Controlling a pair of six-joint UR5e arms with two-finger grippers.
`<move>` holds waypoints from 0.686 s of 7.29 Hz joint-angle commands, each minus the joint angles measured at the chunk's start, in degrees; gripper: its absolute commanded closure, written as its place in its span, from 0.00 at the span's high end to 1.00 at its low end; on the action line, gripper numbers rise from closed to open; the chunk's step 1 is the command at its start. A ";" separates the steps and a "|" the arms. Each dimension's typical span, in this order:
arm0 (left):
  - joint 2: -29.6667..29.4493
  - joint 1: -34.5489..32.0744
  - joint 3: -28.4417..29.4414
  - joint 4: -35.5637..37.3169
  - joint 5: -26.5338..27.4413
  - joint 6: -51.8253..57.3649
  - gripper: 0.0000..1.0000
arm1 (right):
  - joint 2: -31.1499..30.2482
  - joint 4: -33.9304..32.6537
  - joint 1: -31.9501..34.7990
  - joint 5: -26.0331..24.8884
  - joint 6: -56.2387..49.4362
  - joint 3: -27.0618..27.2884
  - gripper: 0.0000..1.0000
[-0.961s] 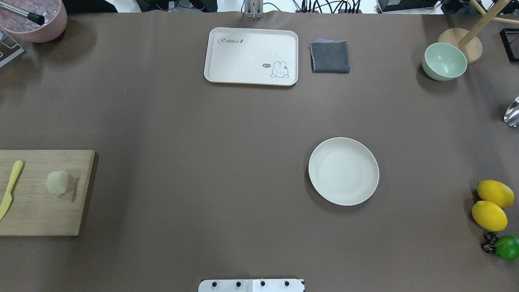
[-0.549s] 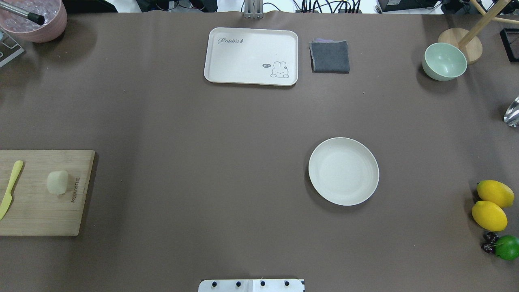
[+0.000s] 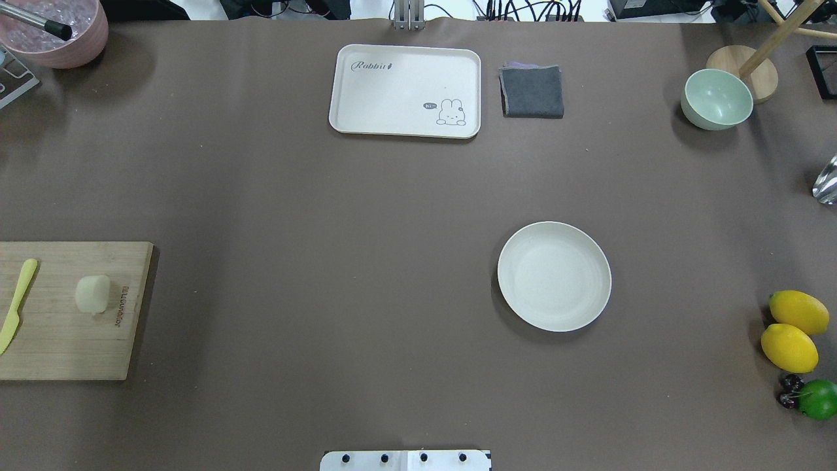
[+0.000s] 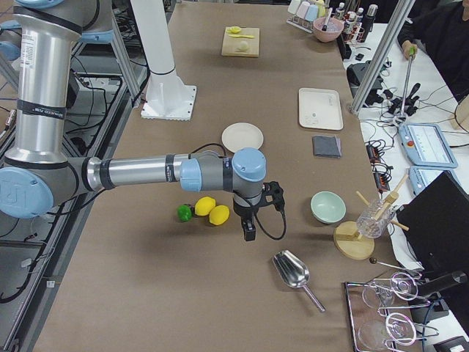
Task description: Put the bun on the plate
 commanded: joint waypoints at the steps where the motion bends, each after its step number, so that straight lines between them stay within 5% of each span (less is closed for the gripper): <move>1: -1.09 4.43 -3.40 -3.77 -0.80 -14.53 0.98 | 1.78 0.56 -5.62 1.77 3.00 1.76 1.00; 2: -1.27 7.95 -3.95 -4.22 -0.81 -15.40 0.98 | 1.69 7.09 -7.73 2.31 3.44 1.51 1.00; 5: -1.45 17.36 -3.17 -13.85 -0.19 -34.96 0.97 | 2.48 21.96 -19.57 0.83 33.76 1.77 1.00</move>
